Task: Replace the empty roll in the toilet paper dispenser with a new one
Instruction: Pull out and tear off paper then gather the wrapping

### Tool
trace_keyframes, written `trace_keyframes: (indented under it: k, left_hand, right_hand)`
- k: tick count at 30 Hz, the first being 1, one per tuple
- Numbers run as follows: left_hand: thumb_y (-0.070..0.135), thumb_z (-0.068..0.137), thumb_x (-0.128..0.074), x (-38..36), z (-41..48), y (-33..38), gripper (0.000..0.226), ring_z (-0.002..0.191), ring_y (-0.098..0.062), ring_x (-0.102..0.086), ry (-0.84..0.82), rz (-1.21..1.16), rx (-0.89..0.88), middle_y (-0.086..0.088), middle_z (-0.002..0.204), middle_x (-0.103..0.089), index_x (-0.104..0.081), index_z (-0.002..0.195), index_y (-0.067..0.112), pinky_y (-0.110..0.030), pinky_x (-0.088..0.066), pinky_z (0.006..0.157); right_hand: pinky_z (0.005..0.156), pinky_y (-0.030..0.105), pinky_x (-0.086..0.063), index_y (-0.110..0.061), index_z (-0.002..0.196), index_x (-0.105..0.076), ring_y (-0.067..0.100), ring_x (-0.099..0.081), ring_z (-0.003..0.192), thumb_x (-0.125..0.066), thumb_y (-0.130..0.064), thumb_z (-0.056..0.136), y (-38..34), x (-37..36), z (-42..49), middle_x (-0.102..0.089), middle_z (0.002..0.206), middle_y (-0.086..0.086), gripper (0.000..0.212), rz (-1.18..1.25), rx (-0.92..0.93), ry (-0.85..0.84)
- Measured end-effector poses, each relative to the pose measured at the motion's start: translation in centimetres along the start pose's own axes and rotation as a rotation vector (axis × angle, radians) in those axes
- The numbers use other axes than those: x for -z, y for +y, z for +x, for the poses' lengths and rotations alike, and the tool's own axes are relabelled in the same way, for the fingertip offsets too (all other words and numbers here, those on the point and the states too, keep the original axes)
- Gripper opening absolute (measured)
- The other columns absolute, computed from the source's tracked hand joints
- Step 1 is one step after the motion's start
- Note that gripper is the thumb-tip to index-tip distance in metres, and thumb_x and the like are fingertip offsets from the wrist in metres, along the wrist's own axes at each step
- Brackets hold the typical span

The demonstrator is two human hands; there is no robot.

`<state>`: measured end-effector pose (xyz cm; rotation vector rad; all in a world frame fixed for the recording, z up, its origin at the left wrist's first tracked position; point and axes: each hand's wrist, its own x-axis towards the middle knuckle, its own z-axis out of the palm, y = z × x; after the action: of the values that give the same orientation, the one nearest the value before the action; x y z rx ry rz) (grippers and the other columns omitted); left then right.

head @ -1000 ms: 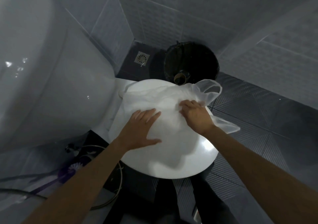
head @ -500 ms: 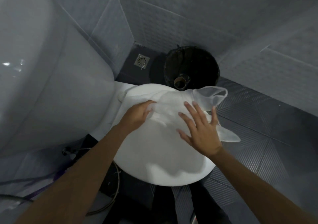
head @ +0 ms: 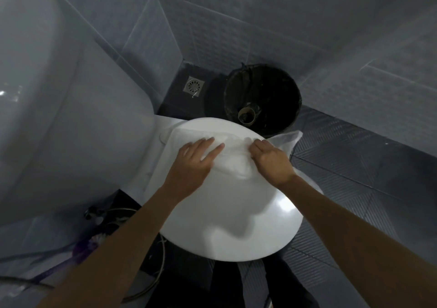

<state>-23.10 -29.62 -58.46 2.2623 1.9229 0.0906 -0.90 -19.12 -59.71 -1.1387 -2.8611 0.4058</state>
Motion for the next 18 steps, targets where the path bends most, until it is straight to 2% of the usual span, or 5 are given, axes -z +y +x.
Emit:
trace_keyframes:
  k: [3,7,10,13,18]
  left_hand:
    - [0.059,0.091,-0.038,-0.6,-0.2,-0.2,0.067,0.137,-0.026,-0.041,-0.171,0.005,-0.015,-0.006,0.155,-0.032,-0.024,0.149,0.027,-0.046,-0.035,0.109]
    - [0.063,0.089,-0.039,-1.6,0.6,-0.2,0.073,0.116,-0.030,-0.056,-0.195,0.172,0.032,-0.011,0.155,-0.032,-0.025,0.149,0.025,-0.041,-0.050,0.083]
    - [0.062,0.091,-0.038,-1.5,1.3,-0.2,0.068,0.094,-0.029,-0.061,-0.129,0.252,0.039,-0.009,0.145,-0.048,-0.031,0.148,0.025,-0.038,-0.050,0.072]
    - [0.052,0.089,-0.048,-1.5,1.9,-0.1,0.067,0.081,-0.027,-0.059,-0.092,0.297,0.009,-0.012,0.121,-0.062,-0.033,0.147,0.022,-0.035,-0.050,0.065]
    - [0.030,0.087,-0.057,-0.8,3.3,-0.1,0.052,0.081,-0.031,-0.062,-0.185,0.088,0.049,-0.015,0.103,-0.061,-0.047,0.136,0.018,-0.036,-0.052,0.064]
  right_hand:
    - [0.050,0.033,-0.049,-0.005,0.110,-0.059,0.032,-0.065,0.073,-0.047,-0.008,0.086,-0.1,0.2,0.3,-0.064,0.090,0.015,0.028,0.055,-0.091,-0.117]
    - [0.063,0.039,-0.050,-0.016,0.127,-0.051,0.037,-0.063,0.075,-0.058,-0.005,0.083,-0.3,-0.2,0.2,-0.059,0.106,0.017,0.046,0.068,-0.102,-0.079]
    - [0.094,0.046,-0.037,-0.018,0.128,-0.051,0.033,-0.053,0.108,-0.046,-0.035,0.090,-0.7,-0.4,-0.9,-0.053,0.129,0.015,0.042,0.029,-0.110,-0.030]
    - [0.109,0.054,-0.026,-0.015,0.142,-0.038,0.029,-0.037,0.130,-0.042,-0.066,0.084,-0.6,-1.1,-2.8,-0.038,0.148,0.014,0.078,-0.014,-0.090,-0.101]
    - [0.081,0.041,-0.045,-0.010,0.140,-0.037,0.032,-0.059,0.095,-0.066,-0.032,0.080,-0.7,-1.6,-2.9,-0.061,0.112,0.014,0.070,0.027,-0.187,0.026]
